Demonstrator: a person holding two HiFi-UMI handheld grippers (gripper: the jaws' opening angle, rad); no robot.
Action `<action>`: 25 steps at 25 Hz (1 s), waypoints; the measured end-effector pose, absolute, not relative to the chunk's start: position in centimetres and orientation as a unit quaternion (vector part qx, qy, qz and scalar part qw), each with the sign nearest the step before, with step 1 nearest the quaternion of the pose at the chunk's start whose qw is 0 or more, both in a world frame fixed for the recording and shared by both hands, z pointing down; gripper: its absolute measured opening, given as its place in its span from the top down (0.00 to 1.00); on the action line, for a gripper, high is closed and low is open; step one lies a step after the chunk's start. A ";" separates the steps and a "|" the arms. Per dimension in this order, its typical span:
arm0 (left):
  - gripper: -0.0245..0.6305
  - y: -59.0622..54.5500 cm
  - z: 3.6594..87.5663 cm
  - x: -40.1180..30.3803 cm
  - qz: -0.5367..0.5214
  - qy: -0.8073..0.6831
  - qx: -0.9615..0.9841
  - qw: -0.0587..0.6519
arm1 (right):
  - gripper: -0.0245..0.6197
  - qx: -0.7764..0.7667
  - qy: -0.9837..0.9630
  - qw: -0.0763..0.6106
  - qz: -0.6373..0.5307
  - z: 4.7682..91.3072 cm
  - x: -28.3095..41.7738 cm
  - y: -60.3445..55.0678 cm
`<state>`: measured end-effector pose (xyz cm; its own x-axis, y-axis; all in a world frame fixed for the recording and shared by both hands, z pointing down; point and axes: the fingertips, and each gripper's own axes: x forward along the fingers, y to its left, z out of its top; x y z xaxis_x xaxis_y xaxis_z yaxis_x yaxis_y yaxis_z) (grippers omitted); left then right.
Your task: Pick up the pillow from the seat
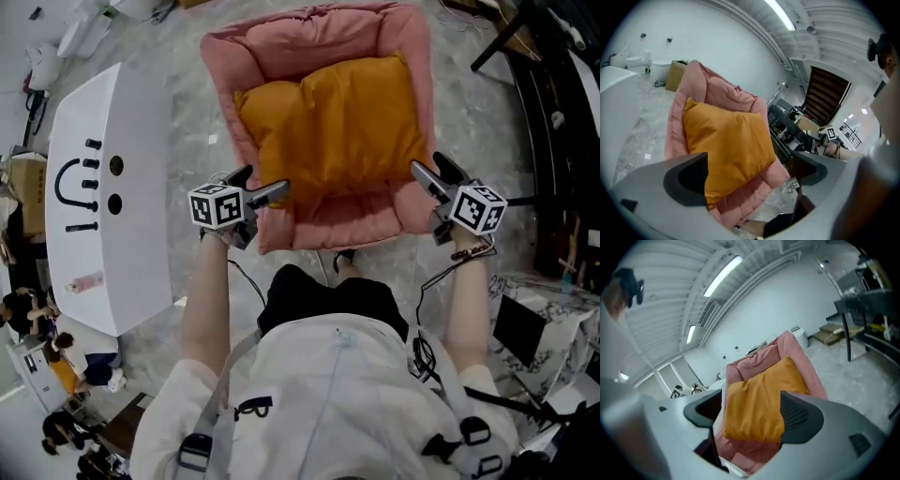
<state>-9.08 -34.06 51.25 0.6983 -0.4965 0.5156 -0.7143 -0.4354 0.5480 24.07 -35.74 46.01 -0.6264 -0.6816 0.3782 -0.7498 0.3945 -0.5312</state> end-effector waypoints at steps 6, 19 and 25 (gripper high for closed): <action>0.13 -38.2 57.2 -11.9 0.152 -0.363 0.797 0.458 | 0.39 0.411 -0.819 0.193 0.349 54.0 25.4 -44.8; 0.13 -42.3 63.2 -13.8 0.163 -0.347 0.777 0.500 | 0.39 0.324 -0.799 0.303 0.406 65.4 25.8 -49.4; 0.13 -43.0 65.1 -13.1 0.173 -0.347 0.771 0.506 | 0.39 0.312 -0.793 0.274 0.446 66.4 27.7 -49.8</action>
